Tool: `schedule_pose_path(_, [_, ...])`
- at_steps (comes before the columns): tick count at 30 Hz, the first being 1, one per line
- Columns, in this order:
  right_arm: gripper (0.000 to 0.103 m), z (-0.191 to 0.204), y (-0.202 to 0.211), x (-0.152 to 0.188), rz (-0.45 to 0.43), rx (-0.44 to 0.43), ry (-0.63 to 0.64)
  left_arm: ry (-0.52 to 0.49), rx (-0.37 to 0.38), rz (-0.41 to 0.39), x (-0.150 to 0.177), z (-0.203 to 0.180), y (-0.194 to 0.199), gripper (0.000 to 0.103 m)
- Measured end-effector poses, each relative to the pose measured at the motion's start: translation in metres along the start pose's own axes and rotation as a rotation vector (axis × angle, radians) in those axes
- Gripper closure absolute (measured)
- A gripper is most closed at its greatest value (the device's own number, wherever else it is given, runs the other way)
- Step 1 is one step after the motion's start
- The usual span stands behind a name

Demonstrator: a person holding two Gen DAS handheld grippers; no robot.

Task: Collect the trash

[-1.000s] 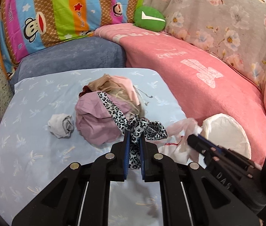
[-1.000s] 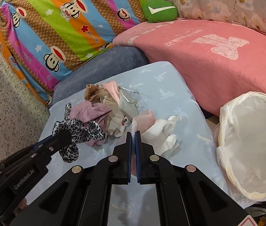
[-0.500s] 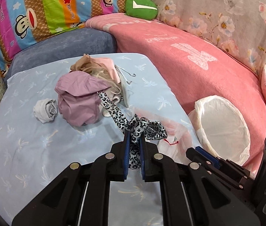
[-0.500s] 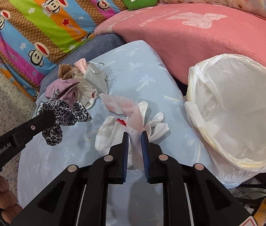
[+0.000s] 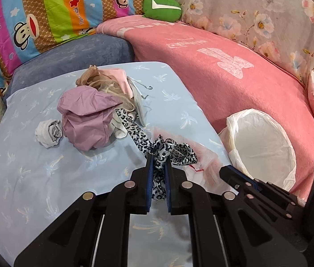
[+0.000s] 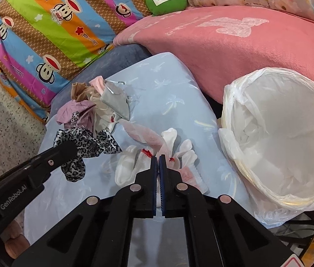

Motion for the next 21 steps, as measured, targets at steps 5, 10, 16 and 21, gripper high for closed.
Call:
schedule_pose_path(5, [0.101, 0.005, 0.02, -0.018, -0.055, -0.023, 0.006, -0.016, 0.006, -0.02, -0.01, -0.007, 0.003, 0.093])
schedule_pose_path(10, [0.101, 0.005, 0.043, -0.04, -0.115, -0.034, 0.003, -0.055, 0.016, -0.047, -0.026, -0.02, 0.007, 0.093])
schedule_pose_path(16, [0.101, -0.004, 0.066, -0.063, -0.179, -0.025, 0.001, -0.076, 0.044, -0.068, -0.042, -0.034, 0.008, 0.093])
schedule_pose_path(21, [0.101, -0.023, 0.085, -0.086, -0.246, 0.021, -0.015, -0.12, 0.077, -0.082, -0.058, -0.055, 0.006, 0.093])
Point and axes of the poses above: each gripper's, at about its wrist camera, not at the fingertips, and y roughly against the way its jaws point, z to its left, x to its underside, the point moved 5 cm from there along -y, roughly the way its jaws point, and after that the axes turned 14 degrees about -y, right-handed, at the moved point
